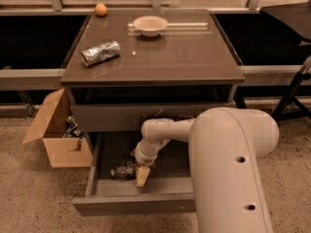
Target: Pick water bottle from middle drawer and place on counter
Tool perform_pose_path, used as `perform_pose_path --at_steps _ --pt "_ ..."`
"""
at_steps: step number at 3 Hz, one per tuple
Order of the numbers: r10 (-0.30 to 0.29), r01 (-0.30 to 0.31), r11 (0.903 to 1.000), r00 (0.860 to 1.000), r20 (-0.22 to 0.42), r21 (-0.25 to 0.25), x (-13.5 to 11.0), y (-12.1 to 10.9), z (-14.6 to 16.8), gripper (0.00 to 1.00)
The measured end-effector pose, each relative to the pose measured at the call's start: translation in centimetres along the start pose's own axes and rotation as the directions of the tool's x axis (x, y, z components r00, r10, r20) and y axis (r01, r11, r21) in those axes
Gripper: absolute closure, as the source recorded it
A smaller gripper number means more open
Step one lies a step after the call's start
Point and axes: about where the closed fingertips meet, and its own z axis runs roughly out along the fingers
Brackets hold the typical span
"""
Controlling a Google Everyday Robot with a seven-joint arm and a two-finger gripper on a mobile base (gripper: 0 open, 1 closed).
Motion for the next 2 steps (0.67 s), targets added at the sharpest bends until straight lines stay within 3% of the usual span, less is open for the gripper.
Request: perform_pose_path --at_steps 1,2 --pt "-0.014 0.014 0.9999 1.000 -0.026 0.003 0.39 -0.55 1.67 0.40" --pt "-0.034 0.035 0.9993 0.998 -0.050 0.015 0.42 -0.81 2.44 0.71"
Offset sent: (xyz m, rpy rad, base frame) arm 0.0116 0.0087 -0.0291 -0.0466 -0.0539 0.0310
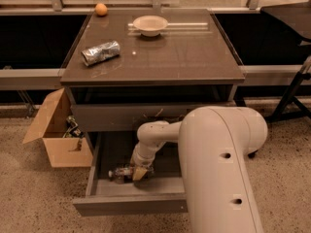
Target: Pick water bottle from middle drawer and place on counter
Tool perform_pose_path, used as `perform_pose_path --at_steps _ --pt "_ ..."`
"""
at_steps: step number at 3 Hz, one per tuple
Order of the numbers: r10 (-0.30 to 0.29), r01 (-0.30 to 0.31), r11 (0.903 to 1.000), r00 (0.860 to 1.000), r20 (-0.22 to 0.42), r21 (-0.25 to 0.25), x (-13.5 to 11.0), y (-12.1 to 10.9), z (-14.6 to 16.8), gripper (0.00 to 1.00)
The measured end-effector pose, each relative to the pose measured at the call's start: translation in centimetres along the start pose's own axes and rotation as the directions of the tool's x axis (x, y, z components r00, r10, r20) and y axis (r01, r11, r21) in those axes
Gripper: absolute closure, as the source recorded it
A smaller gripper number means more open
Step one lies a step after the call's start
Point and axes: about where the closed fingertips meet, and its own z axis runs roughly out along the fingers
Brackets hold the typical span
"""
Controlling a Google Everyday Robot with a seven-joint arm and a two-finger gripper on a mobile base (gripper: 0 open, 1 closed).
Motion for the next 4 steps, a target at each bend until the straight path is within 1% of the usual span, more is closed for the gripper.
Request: perform_pose_path --at_steps 1,2,3,4 --pt "-0.017 0.017 0.9998 1.000 -0.027 0.011 -0.2 0.4 -0.3 0.96" --pt "-0.076 0.072 0.9949 0.996 0.051 0.070 -2.3 1.8 -4.6 1.00" --pt "-0.162 0.134 0.9790 0.970 0.183 0.153 -5.1 3.9 -9.9 1.00" --pt "-0.229 0.162 0.9606 0.922 0.311 0.226 -6.0 6.0 -15.2 1.00"
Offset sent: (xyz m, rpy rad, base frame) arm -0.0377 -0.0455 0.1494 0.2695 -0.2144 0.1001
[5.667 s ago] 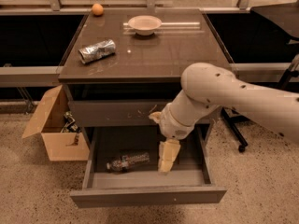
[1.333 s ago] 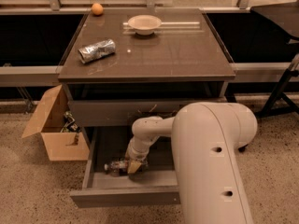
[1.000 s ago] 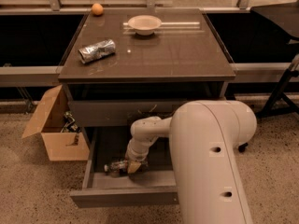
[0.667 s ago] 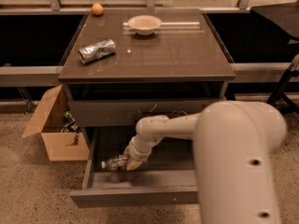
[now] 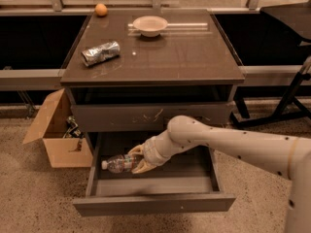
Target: Pick water bottle from middle drawer and place on counter
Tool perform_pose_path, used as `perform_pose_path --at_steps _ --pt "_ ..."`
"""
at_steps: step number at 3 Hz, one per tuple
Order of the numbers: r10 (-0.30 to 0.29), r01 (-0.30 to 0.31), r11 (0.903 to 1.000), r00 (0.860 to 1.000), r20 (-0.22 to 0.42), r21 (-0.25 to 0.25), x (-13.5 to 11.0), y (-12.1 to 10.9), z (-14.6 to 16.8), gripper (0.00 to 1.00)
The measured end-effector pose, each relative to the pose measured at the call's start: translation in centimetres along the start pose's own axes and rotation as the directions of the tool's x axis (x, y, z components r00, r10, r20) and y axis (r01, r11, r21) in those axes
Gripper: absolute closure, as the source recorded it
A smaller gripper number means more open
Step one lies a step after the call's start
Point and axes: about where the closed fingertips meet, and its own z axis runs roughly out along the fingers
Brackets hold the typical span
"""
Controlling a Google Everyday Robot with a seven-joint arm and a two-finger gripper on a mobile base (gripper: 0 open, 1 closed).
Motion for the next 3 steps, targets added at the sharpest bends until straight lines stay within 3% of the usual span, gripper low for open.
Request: perform_pose_path --at_steps 1,2,3 --pt "-0.018 0.019 0.9991 1.000 -0.008 0.039 2.0 0.8 -2.2 1.00" --pt "-0.032 0.032 0.9988 0.999 0.009 0.038 1.2 0.7 -2.4 1.00" --pt "-0.105 0.100 0.9923 0.992 0.067 0.072 -3.5 0.2 -6.9 1.00"
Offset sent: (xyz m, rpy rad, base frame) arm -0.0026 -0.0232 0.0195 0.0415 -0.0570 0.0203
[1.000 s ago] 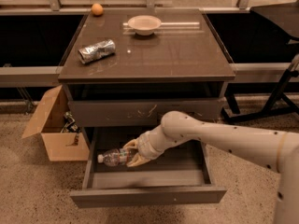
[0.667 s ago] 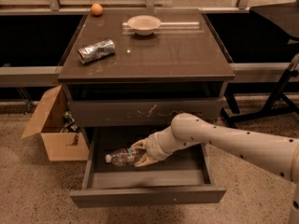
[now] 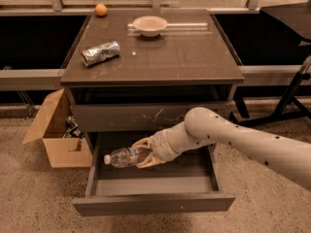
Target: Pick water bottle from middle drawer and place on counter
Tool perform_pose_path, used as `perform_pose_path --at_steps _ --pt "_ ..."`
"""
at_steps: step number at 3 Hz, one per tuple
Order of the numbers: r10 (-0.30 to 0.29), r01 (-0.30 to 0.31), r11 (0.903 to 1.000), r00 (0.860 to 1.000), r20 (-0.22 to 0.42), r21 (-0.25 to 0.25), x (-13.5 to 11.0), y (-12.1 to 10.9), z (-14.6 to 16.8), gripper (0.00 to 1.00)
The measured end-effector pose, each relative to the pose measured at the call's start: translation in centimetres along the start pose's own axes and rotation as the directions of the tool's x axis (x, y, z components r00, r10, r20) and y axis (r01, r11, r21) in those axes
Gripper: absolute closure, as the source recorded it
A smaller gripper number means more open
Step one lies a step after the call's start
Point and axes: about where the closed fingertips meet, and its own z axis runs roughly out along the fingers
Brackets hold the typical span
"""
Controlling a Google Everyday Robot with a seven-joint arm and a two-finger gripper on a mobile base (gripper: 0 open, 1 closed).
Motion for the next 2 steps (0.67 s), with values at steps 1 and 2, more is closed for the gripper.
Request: perform_pose_path --at_steps 1,2 --pt "-0.072 0.071 0.9953 0.997 0.003 0.065 -4.7 -1.6 -5.0 1.00" --pt "-0.130 0.133 0.9783 0.991 -0.030 0.159 -8.1 -3.7 -10.6 1.00"
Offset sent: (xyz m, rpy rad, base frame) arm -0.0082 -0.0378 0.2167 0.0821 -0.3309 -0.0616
